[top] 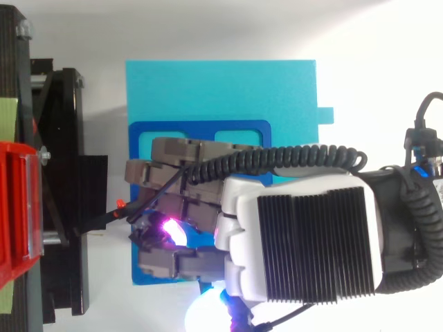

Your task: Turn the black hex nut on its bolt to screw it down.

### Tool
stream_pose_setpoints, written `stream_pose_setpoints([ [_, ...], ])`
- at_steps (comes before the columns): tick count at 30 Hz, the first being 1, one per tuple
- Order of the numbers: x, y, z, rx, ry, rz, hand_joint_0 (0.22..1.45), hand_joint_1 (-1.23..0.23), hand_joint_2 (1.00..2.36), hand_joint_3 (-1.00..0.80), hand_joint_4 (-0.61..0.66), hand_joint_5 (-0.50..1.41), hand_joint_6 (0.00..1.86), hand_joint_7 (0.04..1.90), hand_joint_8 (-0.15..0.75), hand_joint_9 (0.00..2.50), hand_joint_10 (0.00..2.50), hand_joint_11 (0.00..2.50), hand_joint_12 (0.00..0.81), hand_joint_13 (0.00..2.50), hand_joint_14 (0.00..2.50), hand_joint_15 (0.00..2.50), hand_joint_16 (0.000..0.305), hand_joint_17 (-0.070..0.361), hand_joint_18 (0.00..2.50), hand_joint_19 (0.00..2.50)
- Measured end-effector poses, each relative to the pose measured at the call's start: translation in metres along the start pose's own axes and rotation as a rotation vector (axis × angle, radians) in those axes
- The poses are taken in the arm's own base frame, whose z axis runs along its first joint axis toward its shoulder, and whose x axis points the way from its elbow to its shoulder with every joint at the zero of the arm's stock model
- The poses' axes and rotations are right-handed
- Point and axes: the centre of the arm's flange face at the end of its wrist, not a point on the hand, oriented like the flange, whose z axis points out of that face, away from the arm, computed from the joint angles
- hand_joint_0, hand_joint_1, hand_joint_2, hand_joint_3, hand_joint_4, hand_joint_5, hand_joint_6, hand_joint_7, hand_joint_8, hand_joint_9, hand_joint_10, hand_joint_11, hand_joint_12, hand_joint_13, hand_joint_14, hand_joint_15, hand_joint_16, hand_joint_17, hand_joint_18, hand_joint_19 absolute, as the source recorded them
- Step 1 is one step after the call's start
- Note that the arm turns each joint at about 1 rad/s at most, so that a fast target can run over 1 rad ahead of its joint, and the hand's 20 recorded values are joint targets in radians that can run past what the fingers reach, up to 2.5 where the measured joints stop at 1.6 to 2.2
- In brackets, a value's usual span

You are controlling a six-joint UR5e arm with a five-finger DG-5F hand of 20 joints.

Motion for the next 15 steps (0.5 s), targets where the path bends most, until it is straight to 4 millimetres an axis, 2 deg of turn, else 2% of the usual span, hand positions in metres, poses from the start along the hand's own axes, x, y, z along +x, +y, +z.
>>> stream_pose_setpoints([
  [15,0.003,-0.02,-0.004,0.02,0.002,-0.007,0.53,-0.15,1.0,-0.5,0.1,0.0,0.5,1.36,0.256,0.77,0.0,0.0,0.31,0.58,0.0,0.04,0.045,0.1,0.51,0.35],
])
